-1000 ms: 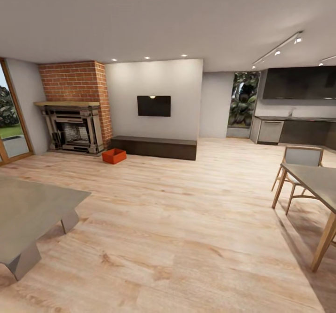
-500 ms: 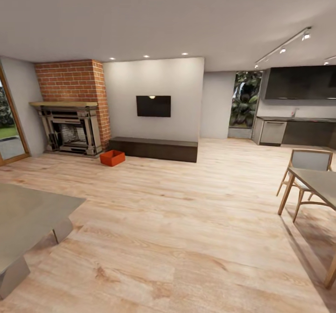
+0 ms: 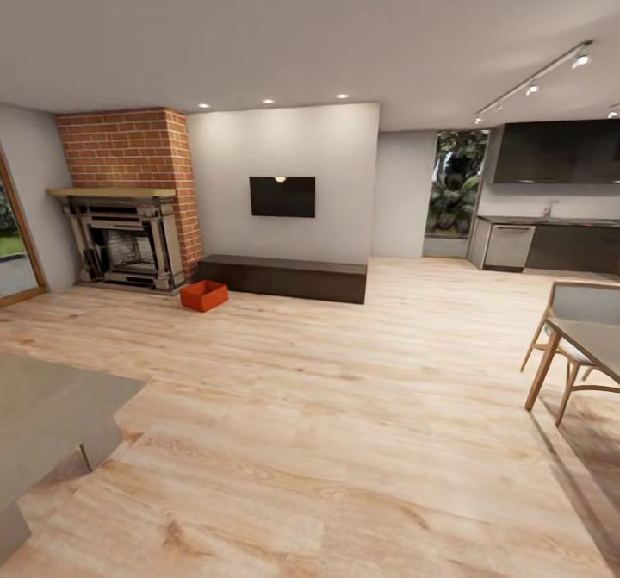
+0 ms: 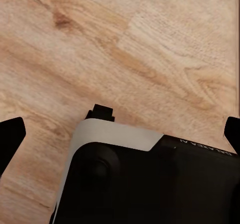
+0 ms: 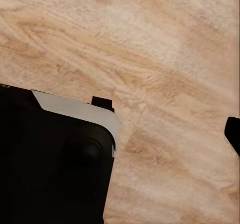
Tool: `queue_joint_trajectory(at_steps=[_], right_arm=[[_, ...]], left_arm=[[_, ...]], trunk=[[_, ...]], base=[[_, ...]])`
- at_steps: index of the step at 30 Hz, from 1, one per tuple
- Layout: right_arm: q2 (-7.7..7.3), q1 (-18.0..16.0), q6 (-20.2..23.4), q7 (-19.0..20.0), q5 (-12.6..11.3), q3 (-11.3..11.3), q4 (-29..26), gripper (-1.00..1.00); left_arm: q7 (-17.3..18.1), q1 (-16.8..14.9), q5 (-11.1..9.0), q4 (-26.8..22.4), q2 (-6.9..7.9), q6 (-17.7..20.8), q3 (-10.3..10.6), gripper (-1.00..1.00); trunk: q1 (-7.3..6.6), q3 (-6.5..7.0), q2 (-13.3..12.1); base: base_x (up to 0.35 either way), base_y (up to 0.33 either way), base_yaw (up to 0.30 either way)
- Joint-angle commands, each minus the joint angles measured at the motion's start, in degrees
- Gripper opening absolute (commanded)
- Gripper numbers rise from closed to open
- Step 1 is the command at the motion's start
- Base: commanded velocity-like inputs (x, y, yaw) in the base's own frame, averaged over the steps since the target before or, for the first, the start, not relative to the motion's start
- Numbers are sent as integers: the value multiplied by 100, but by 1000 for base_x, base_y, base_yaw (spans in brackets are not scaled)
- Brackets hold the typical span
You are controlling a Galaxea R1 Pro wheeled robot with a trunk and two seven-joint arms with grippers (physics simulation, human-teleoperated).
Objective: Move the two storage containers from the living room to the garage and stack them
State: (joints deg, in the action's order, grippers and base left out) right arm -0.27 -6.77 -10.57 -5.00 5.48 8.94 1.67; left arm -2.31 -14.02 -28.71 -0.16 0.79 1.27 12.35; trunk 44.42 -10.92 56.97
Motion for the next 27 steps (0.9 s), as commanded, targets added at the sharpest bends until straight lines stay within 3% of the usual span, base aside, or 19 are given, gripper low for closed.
queue_joint_trajectory(at_steps=[1,27], right_arm=[[1,-8,-23,-36,58,20,18,100],[1,-8,-24,-36,58,12,18,100]], left_arm=[[-15,-4,-47,-2,0,13,49,100],[-15,-4,-47,-2,-8,7,49,100]], trunk=[[4,-8,5],[4,-8,5]], base=[[324,0,0],[324,0,0]])
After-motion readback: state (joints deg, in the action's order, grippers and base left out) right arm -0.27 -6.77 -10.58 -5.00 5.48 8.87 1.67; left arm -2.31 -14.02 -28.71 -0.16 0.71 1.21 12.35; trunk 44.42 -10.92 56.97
